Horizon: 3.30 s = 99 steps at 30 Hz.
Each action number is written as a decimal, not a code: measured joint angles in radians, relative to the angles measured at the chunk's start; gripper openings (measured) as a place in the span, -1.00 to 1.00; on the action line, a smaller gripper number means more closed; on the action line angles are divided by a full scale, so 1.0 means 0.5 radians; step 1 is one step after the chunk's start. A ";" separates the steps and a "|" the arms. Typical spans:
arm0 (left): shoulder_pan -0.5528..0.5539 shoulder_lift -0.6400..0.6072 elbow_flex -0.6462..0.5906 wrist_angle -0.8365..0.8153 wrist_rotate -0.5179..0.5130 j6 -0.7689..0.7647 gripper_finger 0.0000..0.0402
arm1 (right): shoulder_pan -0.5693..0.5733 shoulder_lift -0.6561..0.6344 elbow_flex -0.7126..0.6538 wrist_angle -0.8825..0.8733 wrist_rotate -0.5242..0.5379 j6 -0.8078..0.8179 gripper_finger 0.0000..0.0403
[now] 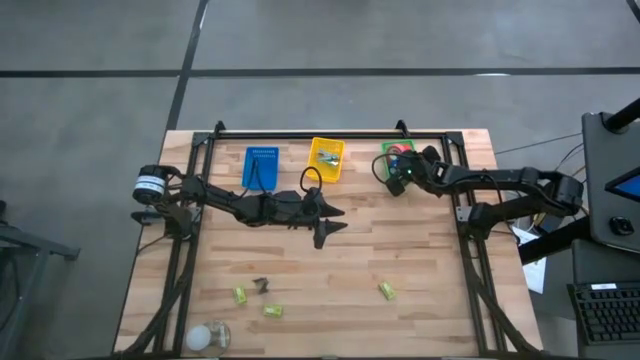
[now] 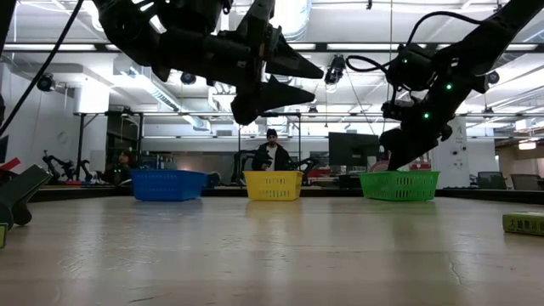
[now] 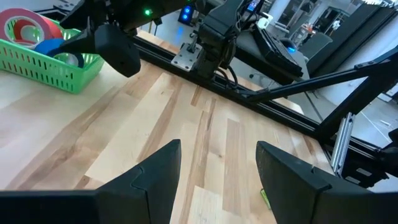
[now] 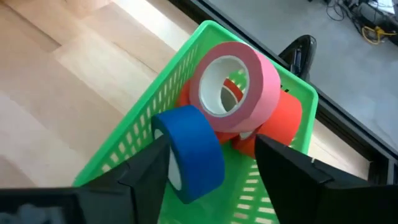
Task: Pick and place Stapler, Stapler remover, tape
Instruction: Put the blue tape into the green bin, then put the green staple box into the blue bin
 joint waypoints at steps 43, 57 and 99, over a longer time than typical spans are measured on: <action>-0.081 0.002 0.009 0.092 -0.223 -0.008 0.06 | 1.516 -0.541 -0.092 -0.222 -1.206 1.681 0.19; -0.075 0.002 0.072 0.098 -0.211 -0.001 0.06 | 1.945 0.209 0.310 -0.271 -1.141 1.997 0.30; -0.076 0.002 0.155 0.055 -0.209 0.130 0.06 | 2.292 0.915 0.819 -0.983 -0.969 1.871 -0.21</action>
